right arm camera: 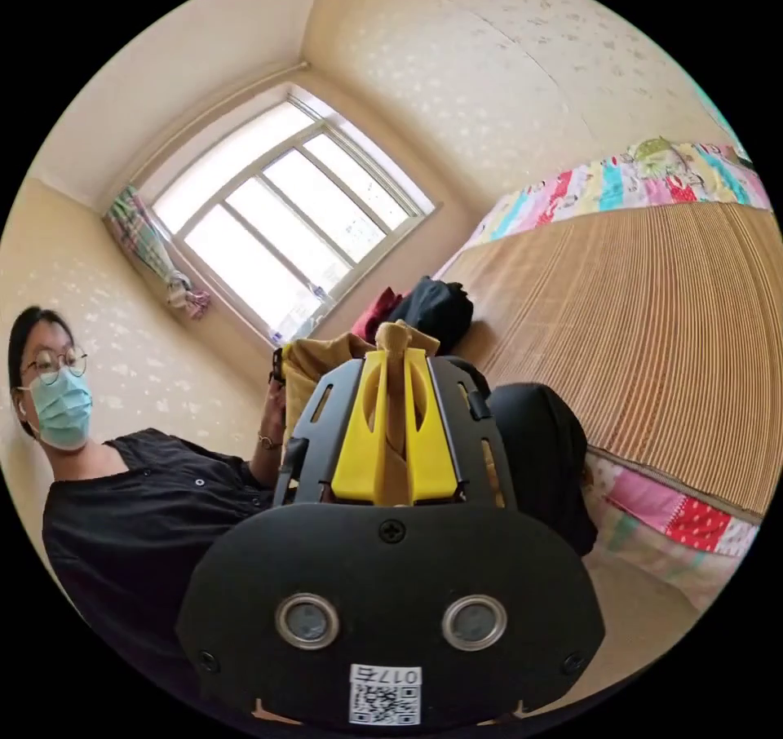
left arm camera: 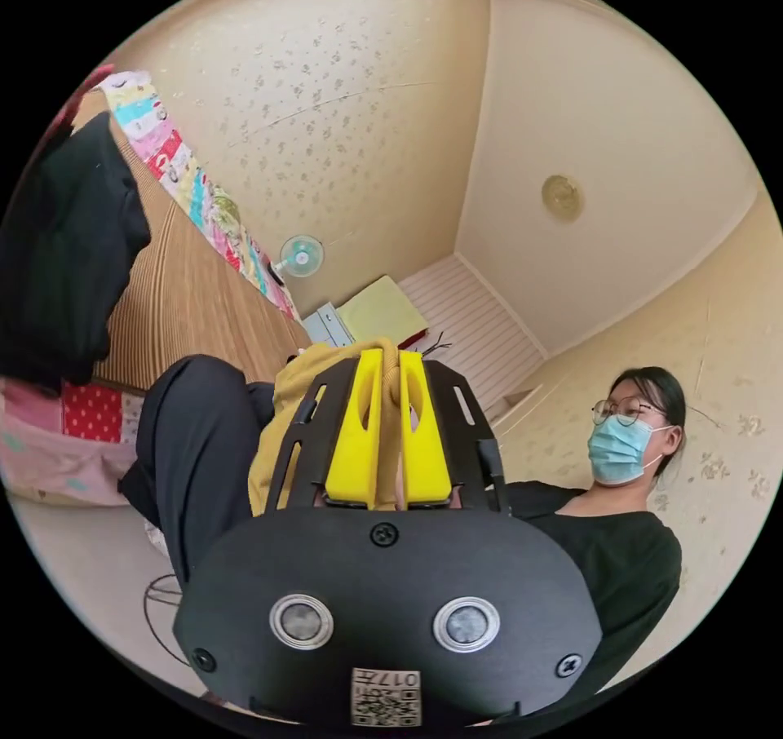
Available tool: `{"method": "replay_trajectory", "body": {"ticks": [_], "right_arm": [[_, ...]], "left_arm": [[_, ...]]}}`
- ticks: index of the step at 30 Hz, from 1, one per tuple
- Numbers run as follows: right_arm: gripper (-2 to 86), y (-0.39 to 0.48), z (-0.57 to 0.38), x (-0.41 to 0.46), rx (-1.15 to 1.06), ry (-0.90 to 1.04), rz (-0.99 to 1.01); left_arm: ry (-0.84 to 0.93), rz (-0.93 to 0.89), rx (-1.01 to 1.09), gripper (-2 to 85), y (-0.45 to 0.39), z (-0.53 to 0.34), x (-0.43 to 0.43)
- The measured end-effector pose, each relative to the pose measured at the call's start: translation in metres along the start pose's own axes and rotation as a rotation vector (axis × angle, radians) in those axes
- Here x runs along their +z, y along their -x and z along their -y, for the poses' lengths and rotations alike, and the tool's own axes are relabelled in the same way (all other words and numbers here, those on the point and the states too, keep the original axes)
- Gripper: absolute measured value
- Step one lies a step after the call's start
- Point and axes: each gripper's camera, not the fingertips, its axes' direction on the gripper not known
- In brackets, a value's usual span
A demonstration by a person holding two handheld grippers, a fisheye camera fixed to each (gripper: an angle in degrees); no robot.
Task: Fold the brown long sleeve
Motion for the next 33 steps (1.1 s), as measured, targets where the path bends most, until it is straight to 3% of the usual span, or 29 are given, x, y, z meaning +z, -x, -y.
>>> {"method": "replay_trajectory", "body": {"ticks": [4, 6, 8, 13, 17, 21, 26, 28, 31, 33], "right_arm": [[4.2, 0.091, -0.009, -0.042, -0.324, -0.043, 0.032], [4.9, 0.133, -0.044, -0.035, -0.538, 0.144, 0.252], [5.7, 0.152, -0.078, -0.013, -0.604, 0.319, 0.302], [7.7, 0.127, -0.113, 0.021, -0.351, 0.374, 0.019], [8.7, 0.06, -0.06, 0.051, -0.068, 0.257, -0.172], [10.4, -0.029, -0.008, 0.145, 0.218, 0.371, -0.429], [9.2, -0.086, -0.011, 0.265, 0.333, 0.809, -0.409], [6.7, -0.064, -0.008, 0.273, 0.246, 0.85, -0.495], [3.9, -0.004, 0.01, 0.247, 0.13, 0.737, -0.504], [3.2, 0.056, 0.037, 0.189, 0.059, 0.496, -0.374]], "left_arm": [[-0.062, 0.115, 0.098, 4.1, -0.036, 0.002, -0.014], [-0.075, 0.209, 0.047, 4.1, -0.031, -0.014, -0.02], [-0.06, 0.314, -0.077, 4.2, -0.006, -0.045, -0.025], [-0.077, 0.279, -0.242, 4.2, 0.028, -0.101, -0.043], [-0.086, 0.313, -0.236, 4.3, 0.021, -0.105, -0.057], [-0.041, 0.28, -0.205, 4.3, 0.013, -0.096, -0.039], [-0.038, 0.242, -0.2, 4.3, 0.003, -0.102, -0.027], [-0.033, 0.256, -0.189, 4.3, -0.003, -0.106, -0.027], [-0.008, 0.172, -0.09, 4.2, -0.021, -0.098, -0.021], [-0.008, 0.107, -0.024, 4.0, -0.038, -0.086, -0.017]]}}
